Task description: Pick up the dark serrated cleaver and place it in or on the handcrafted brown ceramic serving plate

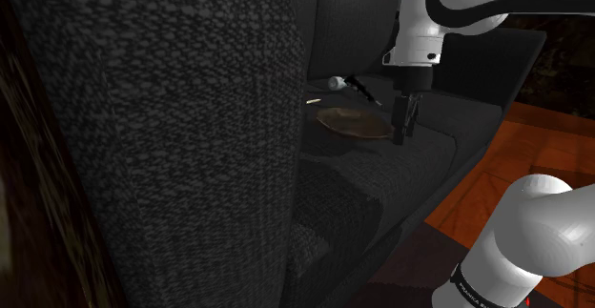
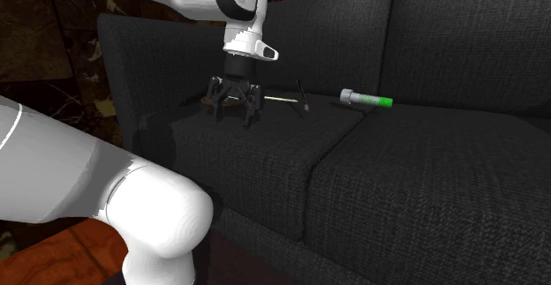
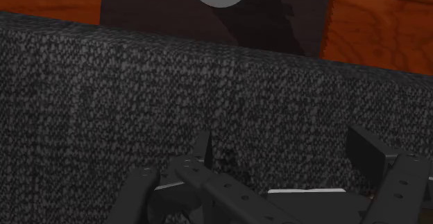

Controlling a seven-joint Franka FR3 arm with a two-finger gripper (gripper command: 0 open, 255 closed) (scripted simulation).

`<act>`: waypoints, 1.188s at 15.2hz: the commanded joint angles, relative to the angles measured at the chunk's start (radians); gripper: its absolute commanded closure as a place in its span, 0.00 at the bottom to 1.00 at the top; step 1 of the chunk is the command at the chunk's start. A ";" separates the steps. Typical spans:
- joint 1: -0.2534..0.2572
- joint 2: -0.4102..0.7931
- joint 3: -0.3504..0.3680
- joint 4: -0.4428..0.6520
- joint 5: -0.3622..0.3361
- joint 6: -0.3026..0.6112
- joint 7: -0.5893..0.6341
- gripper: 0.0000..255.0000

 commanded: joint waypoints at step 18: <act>-0.009 0.018 -0.123 -0.004 -0.327 0.645 -0.394 0.00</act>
